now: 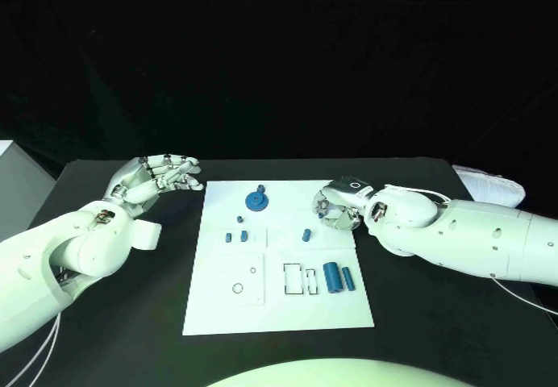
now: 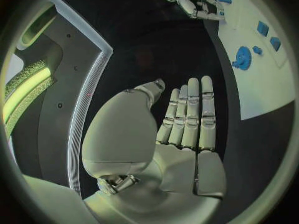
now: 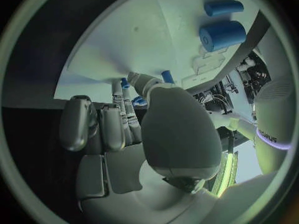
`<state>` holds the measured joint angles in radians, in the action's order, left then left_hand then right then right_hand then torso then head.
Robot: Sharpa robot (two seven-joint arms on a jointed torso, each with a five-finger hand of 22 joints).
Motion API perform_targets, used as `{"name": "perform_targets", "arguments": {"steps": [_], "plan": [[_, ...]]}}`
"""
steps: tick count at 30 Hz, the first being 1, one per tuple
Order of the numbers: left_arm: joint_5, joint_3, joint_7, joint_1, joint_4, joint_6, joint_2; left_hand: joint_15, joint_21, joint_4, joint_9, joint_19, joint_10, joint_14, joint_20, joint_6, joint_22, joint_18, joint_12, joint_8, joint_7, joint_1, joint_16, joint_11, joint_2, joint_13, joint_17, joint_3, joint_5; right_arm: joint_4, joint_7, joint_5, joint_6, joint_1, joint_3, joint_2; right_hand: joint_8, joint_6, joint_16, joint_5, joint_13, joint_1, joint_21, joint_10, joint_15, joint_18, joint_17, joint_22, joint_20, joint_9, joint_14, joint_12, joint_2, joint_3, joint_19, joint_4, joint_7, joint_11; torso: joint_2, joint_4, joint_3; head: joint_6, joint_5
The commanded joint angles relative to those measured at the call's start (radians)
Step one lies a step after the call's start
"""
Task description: Assemble the parts on the task board
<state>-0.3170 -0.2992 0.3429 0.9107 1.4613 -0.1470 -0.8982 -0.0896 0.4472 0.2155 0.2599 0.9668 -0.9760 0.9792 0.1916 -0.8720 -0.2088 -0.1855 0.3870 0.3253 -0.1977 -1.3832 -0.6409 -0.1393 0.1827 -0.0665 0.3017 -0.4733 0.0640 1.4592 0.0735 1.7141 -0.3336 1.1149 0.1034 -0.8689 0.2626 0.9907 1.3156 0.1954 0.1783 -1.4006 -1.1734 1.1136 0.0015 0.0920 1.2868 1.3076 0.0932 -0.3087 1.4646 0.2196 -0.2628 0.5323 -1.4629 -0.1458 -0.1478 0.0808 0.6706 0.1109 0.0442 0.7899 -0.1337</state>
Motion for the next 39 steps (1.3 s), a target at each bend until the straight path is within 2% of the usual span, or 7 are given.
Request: {"name": "perform_targets", "arguments": {"steps": [1,5,9,21,27,31,39], "plan": [[0.015,-0.001,0.014,-0.001,0.004,-0.007,0.000,0.001,-0.006,0.003,-0.001,0.007,0.001,0.005,0.000,0.003,0.001,0.003,-0.006,-0.003,-0.007,-0.010,0.004,-0.006,0.001,0.000,0.002,0.001,0.001,-0.003,0.008,0.019,0.013,-0.007,0.003,0.004,0.001,0.014,0.008,-0.009,-0.006,0.002,-0.013,0.017,-0.007,-0.019,0.000,0.049,-0.003,-0.003,0.043,-0.008,0.014,0.020,-0.014,-0.001,0.003,-0.002,0.000,-0.0009,-0.0002,0.002,0.001],[0.013,-0.001,0.011,-0.001,0.004,-0.008,0.001,0.000,-0.008,0.003,-0.002,0.008,0.002,0.006,0.000,0.004,0.003,0.003,-0.008,-0.004,-0.008,-0.010,0.006,-0.007,0.001,0.000,0.002,0.002,0.001,-0.010,0.010,0.018,0.024,-0.009,0.003,0.009,0.006,0.037,0.013,-0.039,-0.018,0.000,-0.024,0.043,-0.013,-0.020,0.002,0.058,-0.007,-0.009,0.044,-0.024,0.042,0.075,-0.017,0.005,0.008,-0.008,0.000,-0.0004,-0.0007,0.004,0.001],[0.009,-0.001,0.006,-0.002,0.005,-0.008,0.001,0.000,-0.009,0.003,-0.002,0.008,0.003,0.006,0.000,0.005,0.003,0.003,-0.009,-0.004,-0.009,-0.010,0.007,-0.007,0.001,0.000,0.003,0.002,0.002,-0.016,0.018,0.026,0.036,-0.012,0.003,0.017,0.010,0.048,0.015,-0.044,-0.024,0.002,-0.027,0.060,-0.015,-0.021,0.001,0.061,-0.009,-0.015,0.044,-0.036,0.052,0.101,-0.017,0.017,0.011,-0.011,0.001,-0.0003,-0.0014,0.007,0.001],[-0.016,-0.001,-0.002,-0.004,0.017,0.006,0.004,-0.003,-0.018,-0.002,-0.005,0.012,0.017,0.006,0.002,0.011,0.009,0.004,-0.023,-0.007,-0.011,-0.017,0.017,-0.011,-0.002,0.000,0.007,0.003,0.001,-0.018,0.059,0.104,0.046,-0.023,0.003,0.031,0.034,0.074,0.019,0.001,-0.040,0.013,-0.037,0.092,-0.022,-0.023,0.000,0.071,-0.015,-0.040,0.044,-0.070,0.067,0.135,-0.019,0.052,0.020,-0.018,0.000,-0.0007,-0.0009,0.010,0.002],[-0.020,-0.001,0.002,-0.005,0.017,0.024,0.004,-0.004,-0.019,-0.003,-0.005,0.013,0.021,0.006,0.002,0.012,0.011,0.004,-0.025,-0.007,-0.011,-0.018,0.019,-0.012,-0.002,0.000,0.008,0.003,0.001,-0.007,0.082,0.119,0.002,-0.026,0.003,0.031,0.040,0.076,0.019,-0.005,-0.046,0.014,-0.043,0.101,-0.023,-0.024,-0.001,0.076,-0.017,-0.049,0.044,-0.084,0.073,0.156,-0.020,0.069,0.021,-0.019,-0.001,-0.0011,-0.0010,0.010,0.004],[-0.021,-0.001,0.005,-0.007,0.015,0.041,0.005,-0.003,-0.027,-0.011,-0.003,0.015,0.029,0.004,0.003,0.001,0.016,0.003,-0.031,0.002,-0.004,-0.028,0.027,-0.010,-0.009,-0.001,0.013,0.002,0.003,0.014,0.099,0.124,-0.048,-0.027,0.003,0.026,0.045,0.077,0.018,0.019,-0.052,0.026,-0.049,0.113,-0.023,-0.025,-0.005,0.081,-0.018,-0.058,0.044,-0.097,0.067,0.176,-0.022,0.083,0.020,-0.019,-0.001,-0.0001,-0.0016,0.008,0.005],[-0.020,-0.001,0.019,-0.009,0.011,0.054,0.007,-0.003,-0.029,-0.018,-0.003,0.017,0.031,0.004,0.002,-0.001,0.017,0.003,-0.033,0.004,-0.003,-0.036,0.030,-0.010,-0.013,-0.002,0.015,0.000,0.004,0.043,0.109,0.126,-0.120,-0.028,0.000,0.014,0.048,0.079,0.019,0.026,-0.054,0.032,-0.064,0.121,-0.024,-0.027,-0.005,0.090,-0.018,-0.062,0.044,-0.101,0.066,0.184,-0.026,0.090,0.022,-0.020,-0.001,-0.0007,-0.0012,0.008,0.003]]}}
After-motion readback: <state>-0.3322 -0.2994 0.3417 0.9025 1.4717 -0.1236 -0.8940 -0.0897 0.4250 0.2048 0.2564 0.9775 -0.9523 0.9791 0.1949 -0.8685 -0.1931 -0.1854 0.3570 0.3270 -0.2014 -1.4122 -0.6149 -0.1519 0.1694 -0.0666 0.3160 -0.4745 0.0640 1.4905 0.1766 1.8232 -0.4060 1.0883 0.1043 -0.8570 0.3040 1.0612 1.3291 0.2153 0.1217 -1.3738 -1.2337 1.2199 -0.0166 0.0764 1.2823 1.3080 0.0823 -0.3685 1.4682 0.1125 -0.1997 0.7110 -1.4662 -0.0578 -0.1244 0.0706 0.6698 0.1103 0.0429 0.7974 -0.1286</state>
